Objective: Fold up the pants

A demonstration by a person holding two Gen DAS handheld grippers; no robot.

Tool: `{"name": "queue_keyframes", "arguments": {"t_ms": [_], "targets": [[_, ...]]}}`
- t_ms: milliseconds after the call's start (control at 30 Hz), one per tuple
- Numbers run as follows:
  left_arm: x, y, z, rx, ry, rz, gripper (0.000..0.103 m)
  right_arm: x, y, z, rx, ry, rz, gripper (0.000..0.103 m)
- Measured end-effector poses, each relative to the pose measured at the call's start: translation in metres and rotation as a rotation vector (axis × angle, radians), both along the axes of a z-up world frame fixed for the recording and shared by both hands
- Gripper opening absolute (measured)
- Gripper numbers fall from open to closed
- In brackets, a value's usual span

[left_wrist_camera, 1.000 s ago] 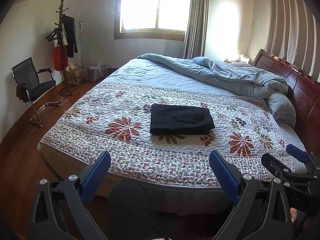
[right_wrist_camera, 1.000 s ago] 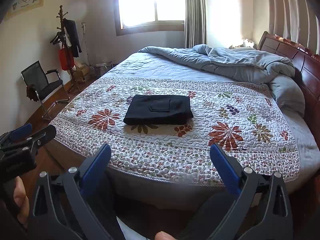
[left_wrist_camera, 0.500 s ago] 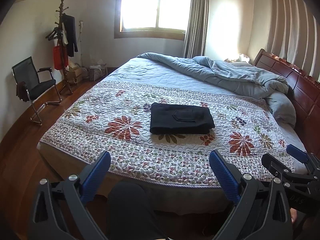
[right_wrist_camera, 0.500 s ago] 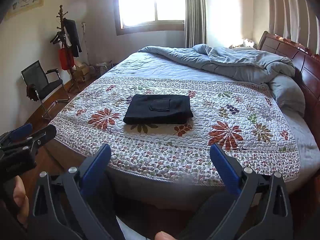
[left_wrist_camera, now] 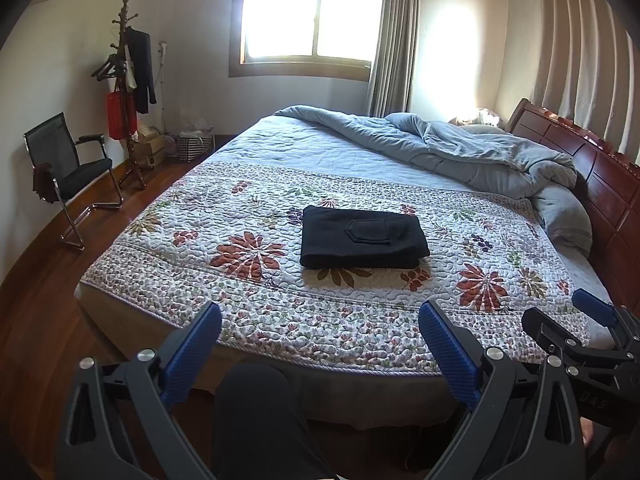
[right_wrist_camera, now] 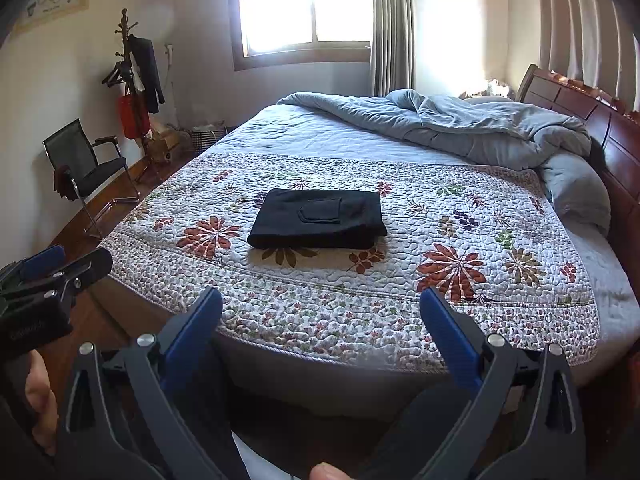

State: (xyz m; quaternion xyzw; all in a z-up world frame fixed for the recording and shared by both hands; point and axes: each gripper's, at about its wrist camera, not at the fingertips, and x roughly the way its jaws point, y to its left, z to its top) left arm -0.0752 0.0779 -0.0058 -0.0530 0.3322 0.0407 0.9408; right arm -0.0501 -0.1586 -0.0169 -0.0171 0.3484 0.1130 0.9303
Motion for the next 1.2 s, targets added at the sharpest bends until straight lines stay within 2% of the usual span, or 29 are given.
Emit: {"name": "queue_keyframes", "arguments": {"t_ms": [633,800,900,1200], "targets": [[-0.0015,0.0007,0.0023,-0.009,0.002,0.005,0.099,0.0000,-0.0009,0.0001,-0.006,0.001,0.007,0.099],[-0.0029,-0.0026,0.0032,0.010,-0.023,-0.010,0.099,0.0021,-0.0027,-0.0016,-0.005,0.005,0.007,0.099],[-0.0002,-0.0014,0.0020,-0.022,0.001,-0.020,0.099,0.0029,-0.0034,-0.0018,-0.005,0.006,0.006,0.099],[-0.0006,-0.0007,-0.0009,-0.023,0.015,-0.001,0.099,0.0050,-0.0046,-0.0020,-0.006,0.010,0.007,0.099]]}}
